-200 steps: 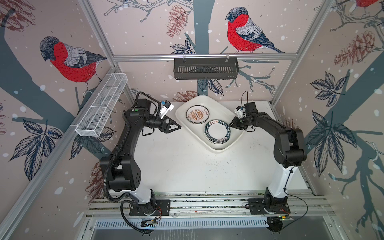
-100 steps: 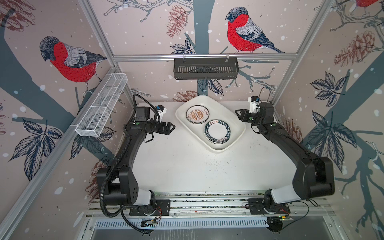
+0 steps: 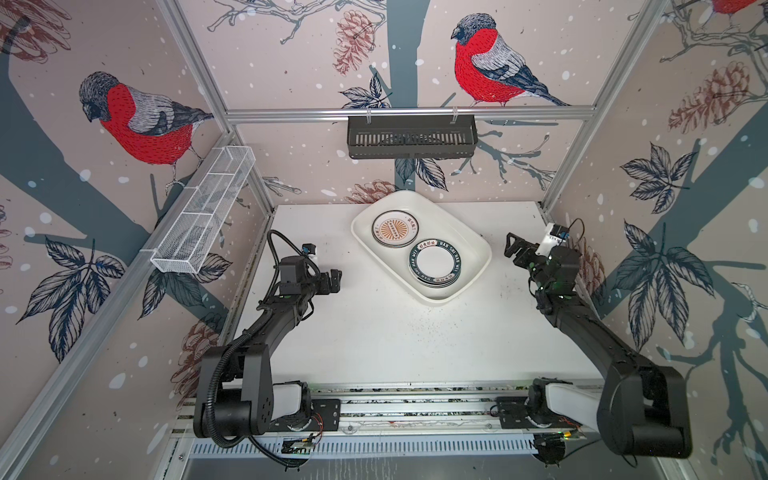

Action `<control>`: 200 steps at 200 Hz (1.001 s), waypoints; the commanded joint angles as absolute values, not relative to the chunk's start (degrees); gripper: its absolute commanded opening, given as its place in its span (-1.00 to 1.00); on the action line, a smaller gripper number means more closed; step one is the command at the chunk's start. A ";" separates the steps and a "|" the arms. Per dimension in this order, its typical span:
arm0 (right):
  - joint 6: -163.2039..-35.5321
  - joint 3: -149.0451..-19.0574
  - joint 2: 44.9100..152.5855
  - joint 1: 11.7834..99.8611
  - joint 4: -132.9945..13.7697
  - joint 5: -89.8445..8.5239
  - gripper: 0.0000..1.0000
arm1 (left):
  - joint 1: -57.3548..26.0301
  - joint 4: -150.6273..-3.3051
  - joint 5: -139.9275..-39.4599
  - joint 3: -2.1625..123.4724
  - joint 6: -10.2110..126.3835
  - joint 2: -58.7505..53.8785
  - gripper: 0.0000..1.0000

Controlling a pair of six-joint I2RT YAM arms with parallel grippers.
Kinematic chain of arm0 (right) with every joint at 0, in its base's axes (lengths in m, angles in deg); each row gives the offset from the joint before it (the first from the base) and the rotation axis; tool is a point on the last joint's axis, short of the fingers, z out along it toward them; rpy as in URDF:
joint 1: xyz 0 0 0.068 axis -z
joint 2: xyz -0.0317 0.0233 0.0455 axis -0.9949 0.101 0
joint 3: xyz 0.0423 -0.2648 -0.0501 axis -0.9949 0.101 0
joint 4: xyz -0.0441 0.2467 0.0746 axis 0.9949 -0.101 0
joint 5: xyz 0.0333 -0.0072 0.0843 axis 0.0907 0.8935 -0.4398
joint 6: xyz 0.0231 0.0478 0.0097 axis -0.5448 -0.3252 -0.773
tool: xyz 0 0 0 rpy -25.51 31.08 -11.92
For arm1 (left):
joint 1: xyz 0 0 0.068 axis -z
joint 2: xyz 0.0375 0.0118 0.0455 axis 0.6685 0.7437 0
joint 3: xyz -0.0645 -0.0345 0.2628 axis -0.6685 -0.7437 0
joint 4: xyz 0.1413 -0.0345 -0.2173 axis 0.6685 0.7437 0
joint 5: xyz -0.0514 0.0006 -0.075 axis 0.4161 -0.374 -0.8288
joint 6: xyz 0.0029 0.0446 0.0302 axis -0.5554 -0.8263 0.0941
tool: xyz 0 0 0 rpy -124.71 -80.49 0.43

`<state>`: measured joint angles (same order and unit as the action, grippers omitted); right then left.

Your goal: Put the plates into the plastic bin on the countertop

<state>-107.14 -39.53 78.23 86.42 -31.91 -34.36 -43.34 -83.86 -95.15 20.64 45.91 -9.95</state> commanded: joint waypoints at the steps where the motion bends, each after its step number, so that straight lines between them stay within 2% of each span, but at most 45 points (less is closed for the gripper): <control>1: -104.79 -34.95 76.74 87.18 -22.42 -24.64 0.99 | -43.43 -98.29 -92.88 16.47 45.88 -10.27 0.97; 43: -98.06 -23.56 76.40 87.51 -6.90 -17.63 0.99 | -43.50 -119.55 -88.86 6.37 46.99 -9.70 0.97; 76: -95.67 -20.88 77.42 87.55 -6.59 -17.14 0.99 | -43.52 -140.30 -88.39 -1.12 48.60 -7.71 0.97; 91: -94.67 -19.48 78.11 87.63 -5.42 -17.57 0.99 | -43.50 -140.44 -88.49 -1.26 48.67 -7.75 0.97; 128: -94.62 -13.92 82.48 88.58 8.78 -17.92 0.99 | -43.53 -141.32 -89.02 -1.64 48.45 -7.67 0.97; 163: -94.38 -11.40 91.13 88.95 21.86 -19.95 0.99 | -44.42 -143.95 -85.71 -4.45 48.40 -9.92 0.97; 190: -93.47 -13.05 90.88 88.95 18.28 -22.32 0.99 | -45.43 -141.62 -78.31 -1.50 45.20 -7.62 0.97; 200: -92.92 -13.37 91.38 88.95 18.32 -23.46 0.99 | -46.30 -142.09 -78.53 -0.93 46.51 -6.42 0.97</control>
<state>-94.60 -12.47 90.76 88.89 14.54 -20.39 -45.26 -139.05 -83.55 -2.33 46.98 -8.35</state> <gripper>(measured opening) 0.995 0.985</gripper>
